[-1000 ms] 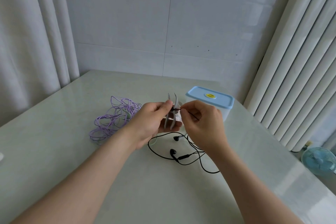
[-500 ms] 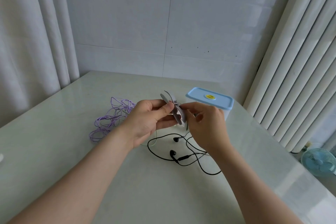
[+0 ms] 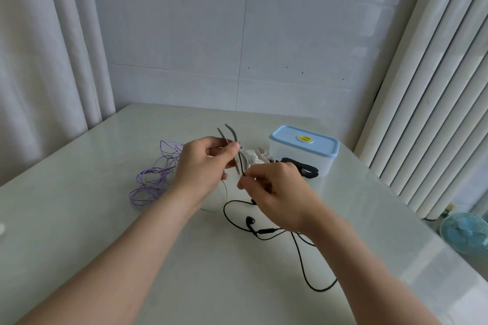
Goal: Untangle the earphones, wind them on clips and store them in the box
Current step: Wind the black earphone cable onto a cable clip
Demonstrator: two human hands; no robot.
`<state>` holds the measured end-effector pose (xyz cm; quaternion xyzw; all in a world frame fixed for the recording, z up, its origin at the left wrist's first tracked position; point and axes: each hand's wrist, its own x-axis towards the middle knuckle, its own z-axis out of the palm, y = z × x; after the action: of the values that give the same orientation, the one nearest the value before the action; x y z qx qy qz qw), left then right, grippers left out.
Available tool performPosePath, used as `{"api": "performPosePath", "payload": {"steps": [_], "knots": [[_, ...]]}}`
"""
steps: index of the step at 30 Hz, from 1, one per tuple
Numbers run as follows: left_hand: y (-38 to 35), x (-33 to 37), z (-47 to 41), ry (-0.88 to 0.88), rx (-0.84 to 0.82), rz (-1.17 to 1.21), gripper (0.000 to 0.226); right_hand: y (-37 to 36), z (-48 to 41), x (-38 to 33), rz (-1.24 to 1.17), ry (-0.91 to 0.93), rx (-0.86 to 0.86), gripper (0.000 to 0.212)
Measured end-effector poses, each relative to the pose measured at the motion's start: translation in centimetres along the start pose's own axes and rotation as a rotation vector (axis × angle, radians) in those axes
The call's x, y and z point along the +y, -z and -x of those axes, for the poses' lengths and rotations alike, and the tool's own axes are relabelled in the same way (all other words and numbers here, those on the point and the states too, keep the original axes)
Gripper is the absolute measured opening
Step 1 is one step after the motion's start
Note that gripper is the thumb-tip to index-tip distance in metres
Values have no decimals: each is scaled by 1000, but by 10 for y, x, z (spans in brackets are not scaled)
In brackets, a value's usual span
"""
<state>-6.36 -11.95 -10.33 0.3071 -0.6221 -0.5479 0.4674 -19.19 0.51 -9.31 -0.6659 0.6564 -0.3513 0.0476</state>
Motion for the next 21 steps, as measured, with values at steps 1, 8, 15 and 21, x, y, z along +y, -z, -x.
{"api": "performPosePath", "payload": {"steps": [1, 8, 15, 21], "knots": [[1, -2, 0, -37, 1, -69, 11, 1, 0, -2, -24, 24, 30, 23], [-9, -2, 6, 45, -262, -57, 16, 7, -4, -2, -104, -19, 396, 24], [-10, -1, 11, -86, -380, -179, 13, 11, -8, 6, -91, -107, 383, 26], [-9, -4, 10, -182, -331, -377, 13, 20, -7, 6, -391, -251, 498, 32]]}}
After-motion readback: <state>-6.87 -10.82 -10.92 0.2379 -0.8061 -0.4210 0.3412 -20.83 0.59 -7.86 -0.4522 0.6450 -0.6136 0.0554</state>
